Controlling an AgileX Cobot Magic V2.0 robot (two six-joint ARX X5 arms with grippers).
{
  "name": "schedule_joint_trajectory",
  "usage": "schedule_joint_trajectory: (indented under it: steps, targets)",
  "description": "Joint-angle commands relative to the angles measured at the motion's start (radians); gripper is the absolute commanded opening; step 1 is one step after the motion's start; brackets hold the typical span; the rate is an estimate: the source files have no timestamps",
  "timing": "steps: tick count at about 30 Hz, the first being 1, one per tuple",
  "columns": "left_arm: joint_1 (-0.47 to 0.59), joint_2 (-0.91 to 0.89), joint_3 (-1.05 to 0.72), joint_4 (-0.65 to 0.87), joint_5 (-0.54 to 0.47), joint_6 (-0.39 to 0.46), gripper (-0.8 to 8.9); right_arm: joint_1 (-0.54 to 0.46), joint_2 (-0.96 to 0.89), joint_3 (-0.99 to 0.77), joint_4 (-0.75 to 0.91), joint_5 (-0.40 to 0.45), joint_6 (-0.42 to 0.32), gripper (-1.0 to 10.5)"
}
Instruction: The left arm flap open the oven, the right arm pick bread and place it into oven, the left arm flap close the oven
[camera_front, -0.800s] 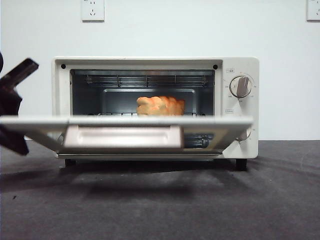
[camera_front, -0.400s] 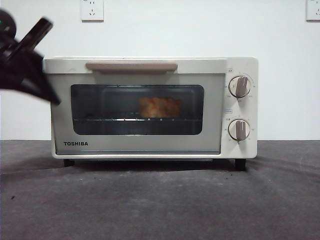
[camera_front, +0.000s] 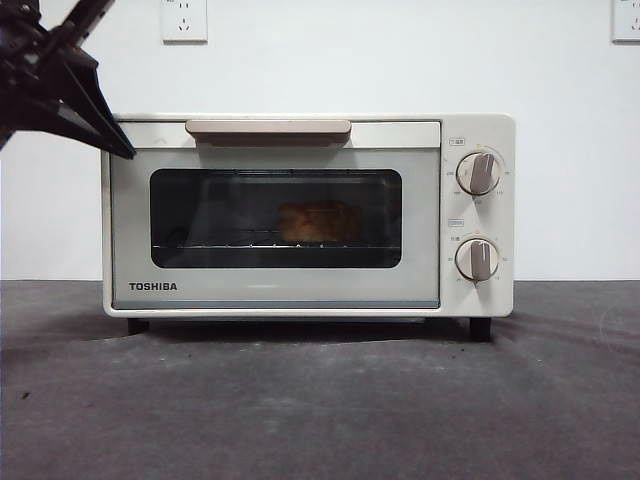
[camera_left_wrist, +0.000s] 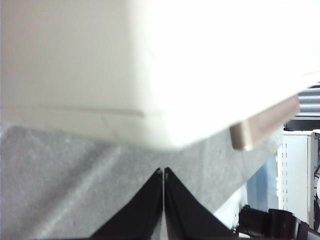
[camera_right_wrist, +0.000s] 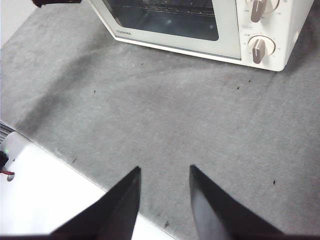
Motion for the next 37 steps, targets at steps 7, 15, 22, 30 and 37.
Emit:
schedule_joint_trajectory:
  steps: [7,15,22,30,37]
  targets:
    - [-0.030,-0.209,0.022,-0.035,0.005,0.071,0.09,0.010,0.003,0.015,0.019,0.003,0.005,1.5]
    - [-0.088,-0.472,0.022,-0.069,-0.051,0.169,0.09,0.010,0.003,0.015,0.106,-0.003,-0.086,1.1]
    - [-0.107,-0.689,0.021,-0.166,-0.186,0.210,0.10,0.010,0.003,0.015,0.132,-0.003,-0.213,0.1]
    - [-0.106,-0.951,-0.054,-0.206,-0.369,0.164,0.09,0.010,0.003,0.015,0.168,-0.003,-0.265,0.1]
    - [-0.106,-1.140,-0.247,-0.171,-0.399,0.156,0.09,0.010,0.003,0.015,0.175,-0.003,-0.264,0.1]
